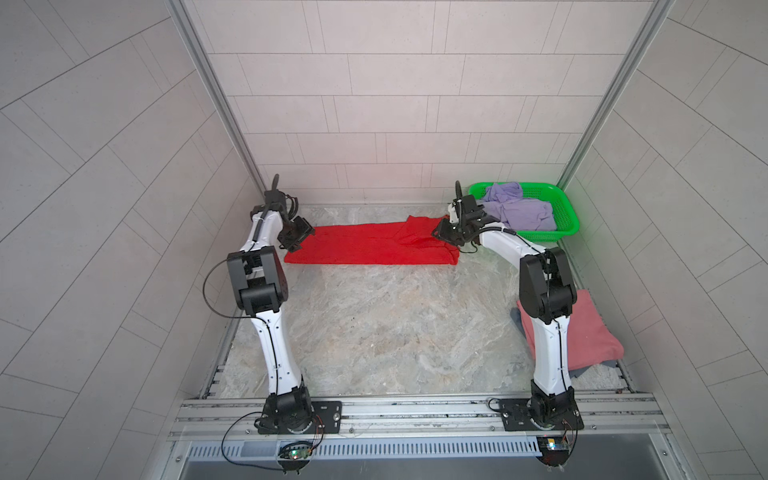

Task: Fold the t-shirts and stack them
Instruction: 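Pull the strip's end toward the robot with the left gripper while the right holds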

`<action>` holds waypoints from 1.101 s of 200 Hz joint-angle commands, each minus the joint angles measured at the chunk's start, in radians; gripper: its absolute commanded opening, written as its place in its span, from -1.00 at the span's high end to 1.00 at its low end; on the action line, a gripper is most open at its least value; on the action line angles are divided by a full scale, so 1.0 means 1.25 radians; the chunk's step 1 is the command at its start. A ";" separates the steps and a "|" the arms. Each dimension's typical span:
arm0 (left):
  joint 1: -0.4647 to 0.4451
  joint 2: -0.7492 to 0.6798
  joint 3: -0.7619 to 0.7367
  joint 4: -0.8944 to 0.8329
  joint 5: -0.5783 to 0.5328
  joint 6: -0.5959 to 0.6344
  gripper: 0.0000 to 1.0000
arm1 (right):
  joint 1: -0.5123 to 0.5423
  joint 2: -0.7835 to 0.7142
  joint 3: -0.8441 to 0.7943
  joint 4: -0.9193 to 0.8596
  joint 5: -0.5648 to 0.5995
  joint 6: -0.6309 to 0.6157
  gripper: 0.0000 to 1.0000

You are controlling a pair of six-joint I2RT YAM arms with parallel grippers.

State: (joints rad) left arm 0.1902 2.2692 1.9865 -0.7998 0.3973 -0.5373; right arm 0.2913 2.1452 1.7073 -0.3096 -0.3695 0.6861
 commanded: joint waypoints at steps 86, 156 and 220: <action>-0.047 0.034 -0.101 -0.008 -0.086 0.015 -0.39 | -0.005 0.094 -0.064 -0.118 0.117 0.044 0.27; -0.101 -0.243 -0.604 0.085 -0.047 -0.021 -0.39 | -0.032 0.347 0.397 -0.361 0.134 0.101 0.27; -0.260 -0.625 -0.804 0.011 0.034 0.058 -0.41 | -0.038 0.382 0.512 -0.111 0.006 0.121 0.22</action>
State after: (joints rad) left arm -0.1600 1.6344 0.9565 -0.6910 0.4484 -0.5125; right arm 0.2428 2.6591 2.4115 -0.5362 -0.3233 0.8429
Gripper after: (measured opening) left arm 0.690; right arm 0.383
